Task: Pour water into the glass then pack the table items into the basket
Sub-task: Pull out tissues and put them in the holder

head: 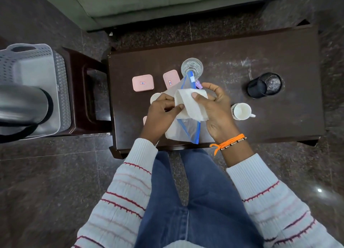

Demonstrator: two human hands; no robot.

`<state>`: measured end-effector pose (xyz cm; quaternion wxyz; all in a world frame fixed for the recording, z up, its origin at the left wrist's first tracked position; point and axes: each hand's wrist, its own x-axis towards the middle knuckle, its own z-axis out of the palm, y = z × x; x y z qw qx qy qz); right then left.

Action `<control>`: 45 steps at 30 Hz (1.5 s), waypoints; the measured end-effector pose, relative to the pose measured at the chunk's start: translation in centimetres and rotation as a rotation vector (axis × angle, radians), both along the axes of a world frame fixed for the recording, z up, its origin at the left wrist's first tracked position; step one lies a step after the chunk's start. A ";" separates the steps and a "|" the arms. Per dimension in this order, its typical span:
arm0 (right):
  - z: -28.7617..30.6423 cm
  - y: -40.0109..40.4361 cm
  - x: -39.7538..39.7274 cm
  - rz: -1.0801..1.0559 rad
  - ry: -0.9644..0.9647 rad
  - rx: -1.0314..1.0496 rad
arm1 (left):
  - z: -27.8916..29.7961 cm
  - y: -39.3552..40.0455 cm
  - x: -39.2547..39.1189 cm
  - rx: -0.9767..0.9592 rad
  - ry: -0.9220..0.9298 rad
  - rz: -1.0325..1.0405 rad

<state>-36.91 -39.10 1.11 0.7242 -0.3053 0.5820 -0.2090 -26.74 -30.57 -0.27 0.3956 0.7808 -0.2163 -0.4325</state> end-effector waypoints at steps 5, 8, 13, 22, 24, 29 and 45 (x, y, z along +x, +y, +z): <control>-0.4 0.9 0.2 -0.025 -0.035 -0.067 | 0.2 -0.1 -0.5 -0.009 0.047 -0.065; -0.7 1.0 -0.1 0.074 0.030 -0.243 | 0.3 -0.3 -0.3 -0.008 0.084 -0.062; -1.1 0.4 -0.4 0.257 0.103 -0.459 | 0.1 -0.3 0.2 -0.018 0.153 -0.049; -1.7 -0.1 -0.9 0.344 0.106 -0.512 | -1.0 -0.9 -0.6 -0.054 0.390 0.170; -1.9 -0.2 -1.1 0.338 0.085 -0.489 | -1.2 -0.9 -0.7 -0.025 0.357 0.151; -2.8 0.3 -1.5 0.274 0.120 -0.480 | -1.6 -1.0 -1.3 0.019 0.315 0.105; -2.9 -1.5 -3.8 0.194 -0.102 0.029 | -1.9 -0.5 -1.8 -0.010 0.297 0.026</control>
